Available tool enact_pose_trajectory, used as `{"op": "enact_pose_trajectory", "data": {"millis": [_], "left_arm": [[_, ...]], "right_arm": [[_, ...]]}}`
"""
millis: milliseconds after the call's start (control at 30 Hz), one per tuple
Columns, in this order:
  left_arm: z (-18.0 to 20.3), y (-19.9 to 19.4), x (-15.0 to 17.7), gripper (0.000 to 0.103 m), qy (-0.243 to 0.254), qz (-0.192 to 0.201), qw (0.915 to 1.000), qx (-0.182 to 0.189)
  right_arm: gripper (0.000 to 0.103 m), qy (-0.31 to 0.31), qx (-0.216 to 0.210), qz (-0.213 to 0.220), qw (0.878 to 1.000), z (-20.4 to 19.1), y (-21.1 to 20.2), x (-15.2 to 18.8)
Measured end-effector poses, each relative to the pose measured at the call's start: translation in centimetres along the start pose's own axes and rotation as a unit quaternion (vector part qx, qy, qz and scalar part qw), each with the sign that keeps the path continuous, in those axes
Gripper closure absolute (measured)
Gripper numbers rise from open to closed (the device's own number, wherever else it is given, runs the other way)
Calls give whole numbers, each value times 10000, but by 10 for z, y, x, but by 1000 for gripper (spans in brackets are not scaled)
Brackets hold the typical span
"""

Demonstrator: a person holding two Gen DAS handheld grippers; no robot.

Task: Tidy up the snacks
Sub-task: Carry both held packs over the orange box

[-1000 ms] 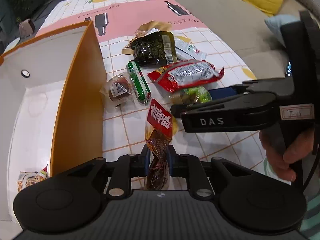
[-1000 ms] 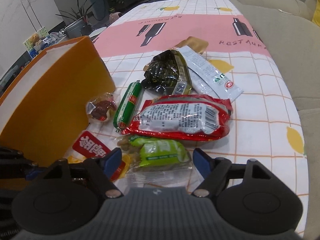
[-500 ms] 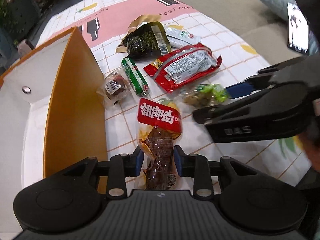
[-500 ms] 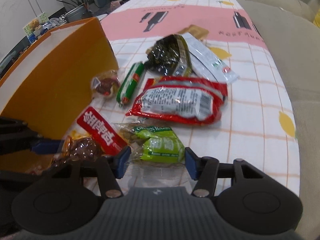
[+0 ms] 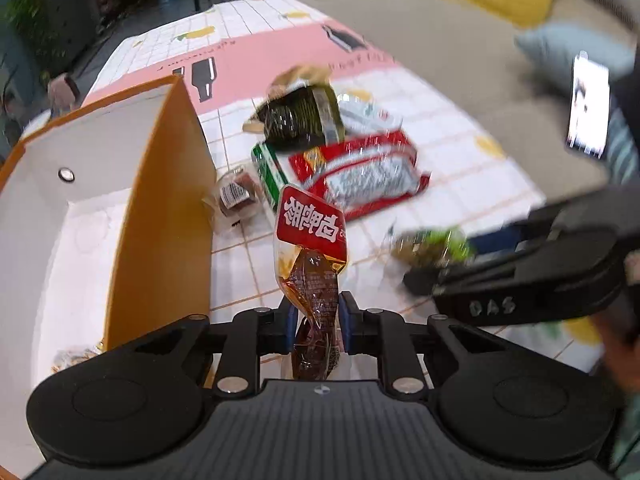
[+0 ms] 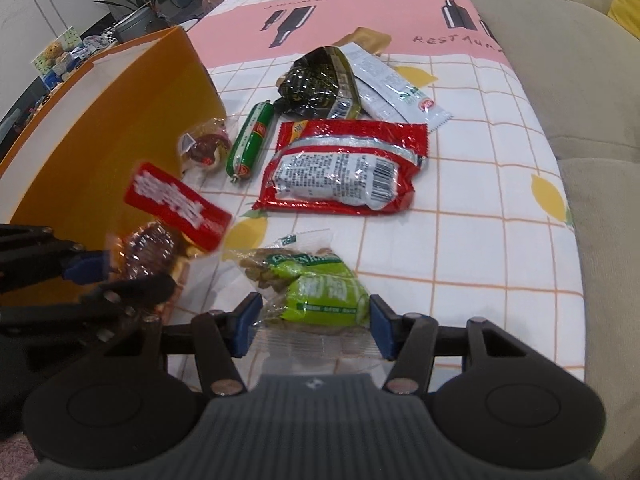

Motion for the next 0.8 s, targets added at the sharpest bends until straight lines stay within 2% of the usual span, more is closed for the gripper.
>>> {"op": "enact_pose_trajectory", "data": {"millis": [167,467,600,800], "left_arm": [[-5,-23,0,80,-268,309,9991,119],[-22,-74,-1,81,-746,814,9935,281],[-36,-96,1,81,-935,985,9902,337],[-68,-122,-1,81,-1121,1109,9873,199]], "right_arm": [[48,91,-86,73,9999,0,-11,5],[49,-135,-6,757,9970,-22,-63,21],[49,-309,-53,1051,9940,-36,-88,23],[49,-832,-177,1470,9855,-72,-120,14]]}}
Point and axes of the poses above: each gripper's, at about its wrist camera, not at the fingertips, and y roughly the way its jaws point, z to its right, x to its underside, the point moved 1 cm from there along y, roughly the way its jaws point, and after that the axes turned 15 degrees about -z, right-handed, at the moved point
